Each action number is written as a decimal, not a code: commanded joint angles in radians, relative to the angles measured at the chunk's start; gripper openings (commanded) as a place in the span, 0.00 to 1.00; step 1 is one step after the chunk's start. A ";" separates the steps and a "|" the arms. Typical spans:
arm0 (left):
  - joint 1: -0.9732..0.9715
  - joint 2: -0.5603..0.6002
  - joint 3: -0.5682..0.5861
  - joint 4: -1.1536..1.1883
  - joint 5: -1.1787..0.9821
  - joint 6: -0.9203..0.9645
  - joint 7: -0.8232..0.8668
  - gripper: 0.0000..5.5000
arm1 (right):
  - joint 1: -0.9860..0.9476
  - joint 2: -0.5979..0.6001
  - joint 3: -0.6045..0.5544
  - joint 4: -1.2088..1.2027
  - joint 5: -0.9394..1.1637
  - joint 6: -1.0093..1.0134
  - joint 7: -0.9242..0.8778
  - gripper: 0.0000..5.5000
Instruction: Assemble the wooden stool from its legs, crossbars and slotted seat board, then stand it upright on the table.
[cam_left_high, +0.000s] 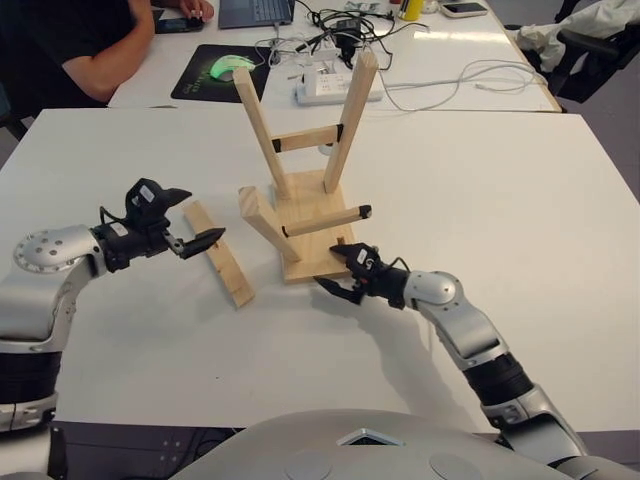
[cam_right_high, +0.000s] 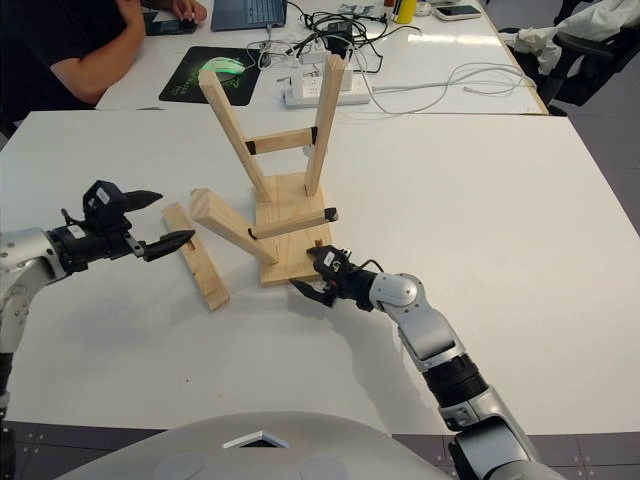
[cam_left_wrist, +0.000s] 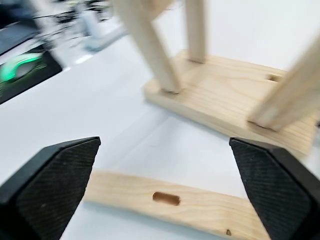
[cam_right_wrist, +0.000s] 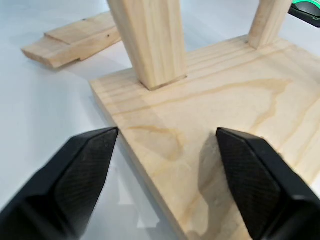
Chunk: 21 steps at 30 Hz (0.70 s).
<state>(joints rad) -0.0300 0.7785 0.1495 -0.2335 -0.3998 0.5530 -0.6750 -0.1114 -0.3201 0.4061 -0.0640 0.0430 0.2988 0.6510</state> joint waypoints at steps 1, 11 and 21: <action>0.071 -0.198 0.042 -0.168 0.048 0.211 0.334 0.87 | 0.035 0.024 -0.001 0.014 -0.016 0.093 -0.050 0.66; 0.091 -0.629 -0.071 -0.438 0.121 0.584 0.763 0.87 | 0.068 -0.039 -0.083 -0.012 0.049 0.105 -0.004 0.66; 0.090 -0.640 -0.049 -0.412 0.208 0.748 0.820 0.87 | 0.087 -0.020 -0.070 -0.023 0.054 0.108 -0.013 0.66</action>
<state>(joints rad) 0.0575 0.1325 0.1172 -0.6626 -0.2104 1.2742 0.1527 -0.0671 -0.3302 0.3232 -0.1155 0.1053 0.3635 0.6418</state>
